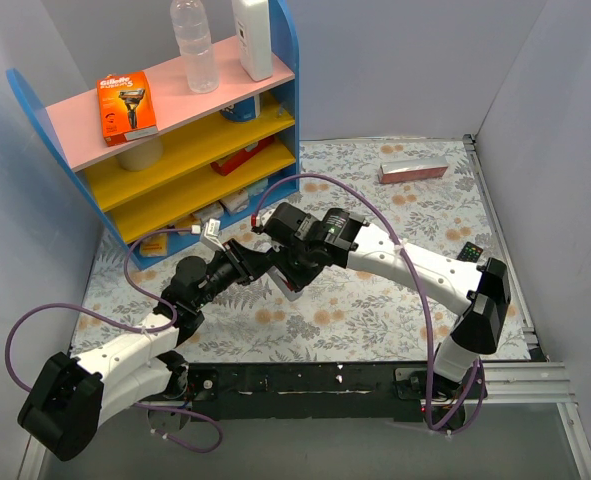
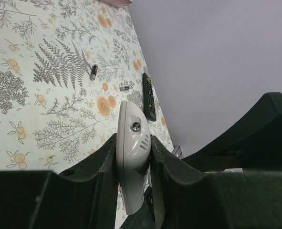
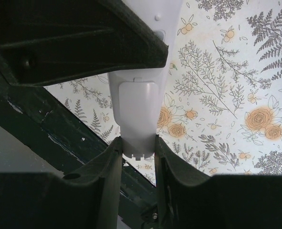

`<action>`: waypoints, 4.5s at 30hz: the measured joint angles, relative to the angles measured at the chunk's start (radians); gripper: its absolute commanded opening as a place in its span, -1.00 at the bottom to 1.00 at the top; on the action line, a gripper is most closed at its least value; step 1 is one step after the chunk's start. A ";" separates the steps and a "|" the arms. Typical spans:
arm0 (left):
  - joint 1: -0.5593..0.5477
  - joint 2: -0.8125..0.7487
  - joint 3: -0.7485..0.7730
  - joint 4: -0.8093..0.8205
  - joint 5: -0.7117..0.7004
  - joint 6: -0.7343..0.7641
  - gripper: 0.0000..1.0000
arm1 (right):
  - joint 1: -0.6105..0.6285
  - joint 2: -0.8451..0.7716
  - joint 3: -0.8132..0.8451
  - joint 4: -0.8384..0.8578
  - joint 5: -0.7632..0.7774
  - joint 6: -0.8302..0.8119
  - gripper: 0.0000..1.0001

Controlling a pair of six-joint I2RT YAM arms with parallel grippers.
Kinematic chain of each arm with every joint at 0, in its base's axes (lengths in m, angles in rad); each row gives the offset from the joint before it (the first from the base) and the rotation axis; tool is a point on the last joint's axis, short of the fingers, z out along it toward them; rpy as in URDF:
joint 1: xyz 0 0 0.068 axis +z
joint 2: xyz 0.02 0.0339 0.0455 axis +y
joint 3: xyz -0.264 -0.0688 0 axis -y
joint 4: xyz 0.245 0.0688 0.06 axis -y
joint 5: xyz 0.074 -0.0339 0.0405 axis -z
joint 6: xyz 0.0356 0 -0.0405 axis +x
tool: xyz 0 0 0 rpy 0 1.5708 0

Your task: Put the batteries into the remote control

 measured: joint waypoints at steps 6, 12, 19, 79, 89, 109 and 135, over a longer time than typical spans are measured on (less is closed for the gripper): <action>0.000 0.000 0.000 -0.017 -0.016 0.000 -1.00 | 0.001 0.013 0.007 -0.001 0.001 -0.002 -0.76; 0.000 0.000 0.000 -0.032 -0.031 0.003 -1.00 | 0.001 0.022 0.011 -0.012 0.016 -0.002 -0.76; 0.000 -0.004 0.001 -0.039 -0.045 0.003 -1.00 | 0.001 0.022 0.012 -0.023 0.022 -0.004 -0.76; 0.005 -0.043 0.003 -0.017 -0.025 -0.008 -1.00 | 0.009 -0.019 -0.048 0.074 0.066 -0.009 -0.80; 0.005 -0.043 0.004 -0.017 -0.021 0.005 -1.00 | 0.008 -0.018 -0.028 0.065 0.012 -0.006 -0.81; 0.005 -0.050 0.005 -0.023 -0.023 -0.034 -1.00 | 0.010 -0.022 -0.063 0.102 0.044 0.019 -0.72; 0.008 -0.077 0.005 -0.082 -0.072 -0.162 -1.00 | 0.009 -0.038 -0.087 0.164 0.048 -0.012 -0.01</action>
